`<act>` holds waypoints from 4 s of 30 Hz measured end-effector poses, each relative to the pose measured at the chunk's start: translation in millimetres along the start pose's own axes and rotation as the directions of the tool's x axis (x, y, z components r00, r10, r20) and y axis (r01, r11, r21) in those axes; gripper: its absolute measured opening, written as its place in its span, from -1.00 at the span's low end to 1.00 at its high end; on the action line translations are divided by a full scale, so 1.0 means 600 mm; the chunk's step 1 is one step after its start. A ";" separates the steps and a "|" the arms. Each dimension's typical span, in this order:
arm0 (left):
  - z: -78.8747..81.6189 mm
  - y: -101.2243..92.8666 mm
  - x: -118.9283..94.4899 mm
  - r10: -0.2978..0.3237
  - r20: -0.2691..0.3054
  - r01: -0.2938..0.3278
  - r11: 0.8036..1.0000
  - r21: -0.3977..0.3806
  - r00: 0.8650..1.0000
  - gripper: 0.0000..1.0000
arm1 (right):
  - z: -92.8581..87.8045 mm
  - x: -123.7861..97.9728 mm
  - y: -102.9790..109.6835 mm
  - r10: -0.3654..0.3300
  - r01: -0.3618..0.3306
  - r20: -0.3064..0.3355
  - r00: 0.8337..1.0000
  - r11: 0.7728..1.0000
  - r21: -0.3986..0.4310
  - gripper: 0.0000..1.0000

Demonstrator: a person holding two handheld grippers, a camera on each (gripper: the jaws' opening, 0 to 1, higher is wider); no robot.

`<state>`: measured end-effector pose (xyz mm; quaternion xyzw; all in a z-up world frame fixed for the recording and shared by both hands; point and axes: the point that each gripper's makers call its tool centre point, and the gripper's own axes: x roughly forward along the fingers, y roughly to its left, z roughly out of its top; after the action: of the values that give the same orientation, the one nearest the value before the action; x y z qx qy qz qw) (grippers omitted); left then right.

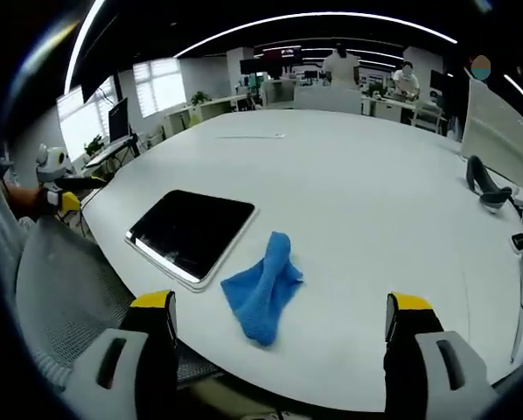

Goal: Wipe the mirror surface with the cleaning cloth until all visible marks leave the cleaned area.

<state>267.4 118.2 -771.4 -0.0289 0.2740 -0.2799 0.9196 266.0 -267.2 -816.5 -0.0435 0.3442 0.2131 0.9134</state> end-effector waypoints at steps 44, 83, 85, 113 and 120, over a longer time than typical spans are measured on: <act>-0.028 -0.007 0.005 -0.010 -0.061 0.009 1.000 -0.008 0.998 0.98 | -0.015 0.017 0.019 0.014 -0.013 -0.022 1.000 0.999 0.049 0.97; -0.017 0.017 -0.023 0.040 0.004 -0.040 0.999 0.034 0.999 0.98 | -0.009 -0.011 0.019 -0.030 0.028 0.016 0.999 0.992 0.120 0.97; -0.017 0.017 -0.022 0.038 0.006 -0.038 0.999 0.036 0.999 0.98 | 0.003 -0.014 0.016 -0.044 0.040 0.025 0.999 0.990 0.135 0.97; -0.025 0.010 -0.020 0.026 -0.018 -0.025 0.998 0.049 0.999 0.98 | 0.022 0.074 0.020 -0.043 0.077 -0.254 0.966 0.989 0.126 0.06; -0.024 0.009 -0.020 0.020 -0.020 -0.019 0.998 0.053 1.000 0.98 | -0.001 0.093 0.025 -0.052 0.092 -0.279 0.959 0.987 0.133 -0.22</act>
<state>254.1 130.5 -778.9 0.0007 0.2764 -0.2785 0.9198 296.9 -233.4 -852.0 -0.0190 0.4802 0.1462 0.8647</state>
